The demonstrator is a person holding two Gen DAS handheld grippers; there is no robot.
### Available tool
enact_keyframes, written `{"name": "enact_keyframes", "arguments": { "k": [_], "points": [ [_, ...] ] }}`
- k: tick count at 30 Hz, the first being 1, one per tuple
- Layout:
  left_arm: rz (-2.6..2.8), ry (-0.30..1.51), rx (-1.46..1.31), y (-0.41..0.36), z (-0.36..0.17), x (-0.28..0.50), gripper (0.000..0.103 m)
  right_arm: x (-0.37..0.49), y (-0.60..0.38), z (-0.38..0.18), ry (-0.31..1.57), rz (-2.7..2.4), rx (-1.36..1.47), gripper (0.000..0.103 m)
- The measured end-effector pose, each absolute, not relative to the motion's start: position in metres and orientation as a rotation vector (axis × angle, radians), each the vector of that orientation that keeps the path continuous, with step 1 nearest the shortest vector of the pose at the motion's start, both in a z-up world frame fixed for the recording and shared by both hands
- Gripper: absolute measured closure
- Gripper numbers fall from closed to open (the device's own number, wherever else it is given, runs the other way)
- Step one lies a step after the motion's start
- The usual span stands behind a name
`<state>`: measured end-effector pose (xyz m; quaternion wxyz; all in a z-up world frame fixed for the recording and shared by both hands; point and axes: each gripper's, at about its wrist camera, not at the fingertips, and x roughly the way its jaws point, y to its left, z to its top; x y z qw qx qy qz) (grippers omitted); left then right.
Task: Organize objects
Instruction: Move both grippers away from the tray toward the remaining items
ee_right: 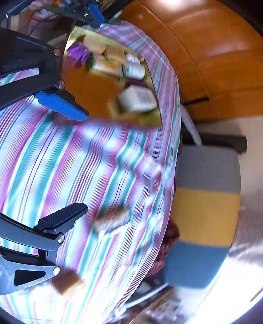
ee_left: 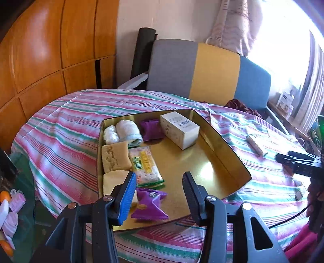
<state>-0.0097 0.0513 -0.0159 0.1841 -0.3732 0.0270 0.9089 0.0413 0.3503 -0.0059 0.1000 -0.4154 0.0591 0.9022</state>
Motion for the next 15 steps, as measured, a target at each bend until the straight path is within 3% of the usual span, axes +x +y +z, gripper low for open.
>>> {"name": "enact_keyframes", "arguments": {
  "k": [6,15],
  "points": [
    [2.515,0.127,-1.054,0.070,-0.021,-0.003,0.056,0.093,0.413,0.000,0.242,2.510,-1.137,0.018],
    [2.430,0.224,-1.034,0.108,-0.021,0.005,0.056,0.172,0.515,-0.008,0.534,2.218,-0.852,0.016]
  ]
}}
